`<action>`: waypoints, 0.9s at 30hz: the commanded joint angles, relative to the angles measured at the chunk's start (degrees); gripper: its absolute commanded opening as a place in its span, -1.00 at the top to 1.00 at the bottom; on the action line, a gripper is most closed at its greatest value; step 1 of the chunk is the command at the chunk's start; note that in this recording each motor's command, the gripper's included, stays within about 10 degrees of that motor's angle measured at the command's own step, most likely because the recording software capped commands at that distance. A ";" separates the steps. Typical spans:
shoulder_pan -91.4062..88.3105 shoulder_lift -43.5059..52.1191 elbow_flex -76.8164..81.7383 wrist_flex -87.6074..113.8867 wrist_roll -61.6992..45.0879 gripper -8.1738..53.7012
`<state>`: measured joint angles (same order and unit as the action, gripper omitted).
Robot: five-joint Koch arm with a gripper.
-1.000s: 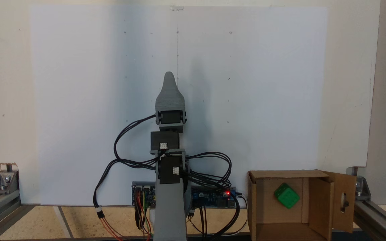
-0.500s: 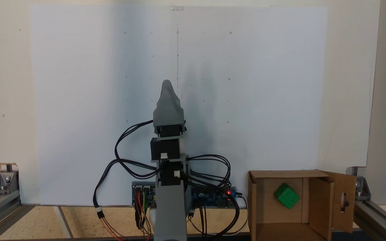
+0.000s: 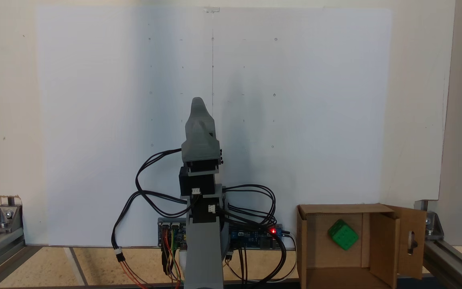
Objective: Grasp a green dice and put it in the bin.
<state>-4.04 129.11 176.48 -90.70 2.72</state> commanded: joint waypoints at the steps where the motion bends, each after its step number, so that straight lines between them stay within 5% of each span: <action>1: 1.32 6.59 2.72 -2.37 -2.81 -0.69; 27: 2.90 6.42 2.72 -0.70 -2.55 -0.70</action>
<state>-0.88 129.11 176.48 -90.70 2.37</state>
